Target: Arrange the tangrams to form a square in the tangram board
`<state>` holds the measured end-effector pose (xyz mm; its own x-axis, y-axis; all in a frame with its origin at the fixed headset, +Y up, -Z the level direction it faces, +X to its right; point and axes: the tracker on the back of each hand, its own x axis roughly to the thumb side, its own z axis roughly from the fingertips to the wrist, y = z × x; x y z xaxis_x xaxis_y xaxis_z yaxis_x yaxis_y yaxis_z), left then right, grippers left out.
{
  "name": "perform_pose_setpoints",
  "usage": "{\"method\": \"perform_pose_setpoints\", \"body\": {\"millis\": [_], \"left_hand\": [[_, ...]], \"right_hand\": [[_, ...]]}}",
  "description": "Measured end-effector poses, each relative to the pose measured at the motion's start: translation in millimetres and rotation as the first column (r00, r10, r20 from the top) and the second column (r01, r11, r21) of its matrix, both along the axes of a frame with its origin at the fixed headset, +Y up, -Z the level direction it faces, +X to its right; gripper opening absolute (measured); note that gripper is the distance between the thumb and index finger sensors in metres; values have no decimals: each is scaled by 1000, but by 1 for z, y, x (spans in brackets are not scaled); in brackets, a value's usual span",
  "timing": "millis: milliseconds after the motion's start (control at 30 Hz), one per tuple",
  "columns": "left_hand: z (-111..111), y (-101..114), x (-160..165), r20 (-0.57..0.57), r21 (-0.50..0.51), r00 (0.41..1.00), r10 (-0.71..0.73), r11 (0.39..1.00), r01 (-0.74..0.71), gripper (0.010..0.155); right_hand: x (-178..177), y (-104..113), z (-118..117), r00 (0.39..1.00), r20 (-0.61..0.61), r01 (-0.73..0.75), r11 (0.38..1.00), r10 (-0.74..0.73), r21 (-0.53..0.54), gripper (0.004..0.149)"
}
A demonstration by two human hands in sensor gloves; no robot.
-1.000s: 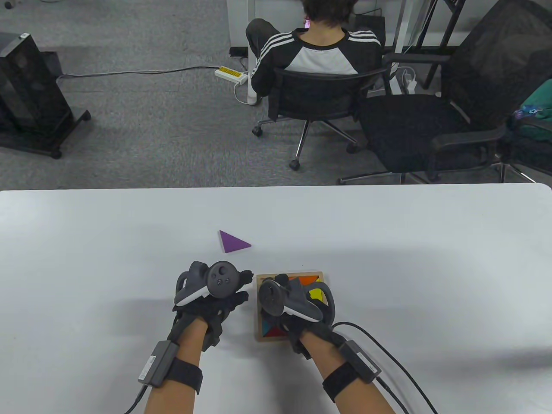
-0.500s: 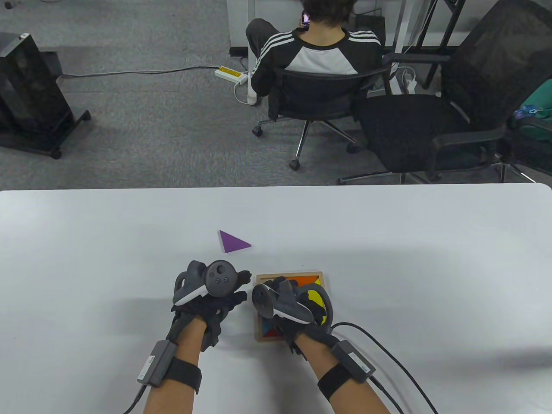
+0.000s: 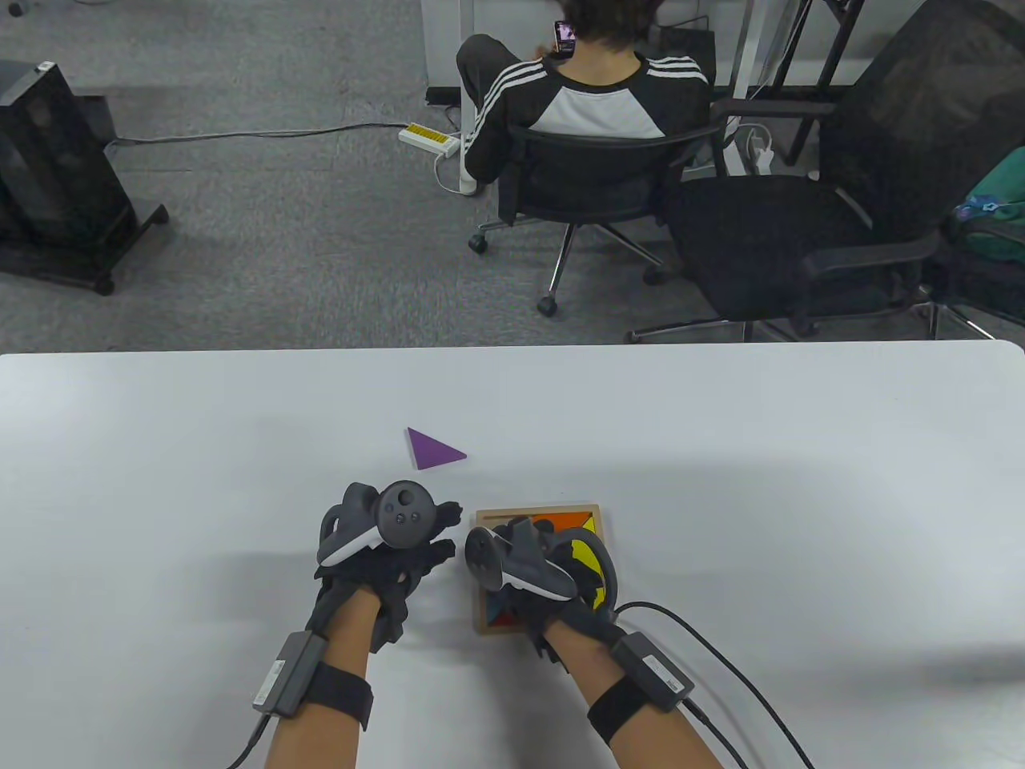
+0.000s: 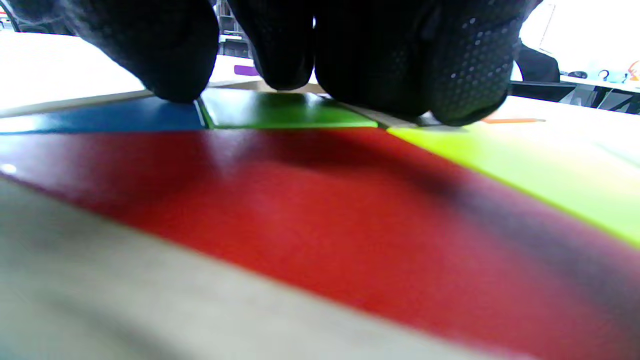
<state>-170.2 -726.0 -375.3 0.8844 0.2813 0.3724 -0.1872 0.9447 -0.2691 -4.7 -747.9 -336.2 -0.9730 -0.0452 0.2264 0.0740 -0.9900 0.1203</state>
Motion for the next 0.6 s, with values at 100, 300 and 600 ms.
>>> {"method": "perform_pose_setpoints", "body": {"millis": [100,300,600], "left_hand": [[0,1,0,1,0,1000,-2,1000,2,61],[0,7,-2,4,21,1000,6,1000,-6,60],[7,41,-7,-10,123,1000,-2,992,4,63]], "right_hand": [[-1,0,0,1000,-6,-15,1000,14,-17,60],[2,3,2,1000,-18,-15,1000,14,-28,59],[18,16,5,999,-17,33,999,-34,-25,60]]}}
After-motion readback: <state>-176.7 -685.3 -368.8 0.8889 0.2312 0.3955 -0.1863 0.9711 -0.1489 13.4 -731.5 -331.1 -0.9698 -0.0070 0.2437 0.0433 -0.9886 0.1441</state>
